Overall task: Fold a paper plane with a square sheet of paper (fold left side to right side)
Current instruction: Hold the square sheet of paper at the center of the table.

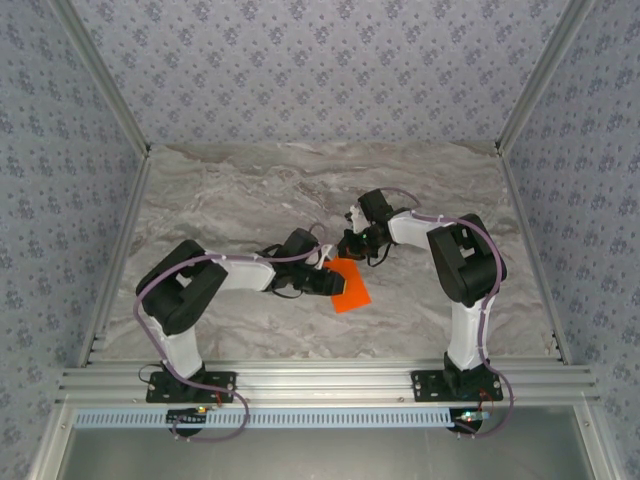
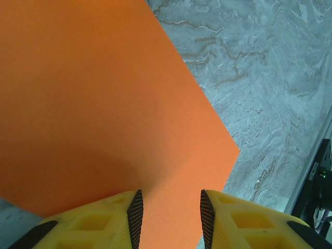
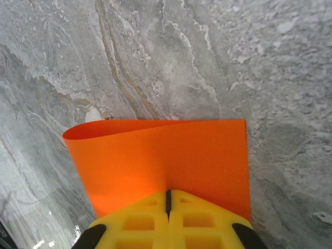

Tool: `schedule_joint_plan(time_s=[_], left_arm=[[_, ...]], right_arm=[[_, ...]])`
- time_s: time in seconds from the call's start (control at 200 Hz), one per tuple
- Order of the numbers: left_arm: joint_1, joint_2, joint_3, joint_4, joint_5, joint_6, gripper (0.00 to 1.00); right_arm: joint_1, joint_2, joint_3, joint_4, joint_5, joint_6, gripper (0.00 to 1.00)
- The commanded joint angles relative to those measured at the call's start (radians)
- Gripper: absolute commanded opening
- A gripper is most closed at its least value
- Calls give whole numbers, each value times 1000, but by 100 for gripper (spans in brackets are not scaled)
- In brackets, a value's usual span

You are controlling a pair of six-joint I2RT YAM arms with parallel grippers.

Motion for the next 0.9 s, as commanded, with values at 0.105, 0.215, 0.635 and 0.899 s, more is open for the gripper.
schedule_joint_plan(time_s=[0.105,0.215,0.635,0.899], left_arm=[[-19,6,15,-78,-42,27,37],[-24,14,-2,-81,-55,18,36],[-38,39,20,-92,-75,0,36],[-38,25,16,-99,-91,-4,36]], right_arm=[[0,-15,80,-92,33,-11,2],[-18,-64,128,-126,32,-29,7],[-64,-437,-209,-196,42,-65,1],[20,-397,-370,-101,1,5,0]])
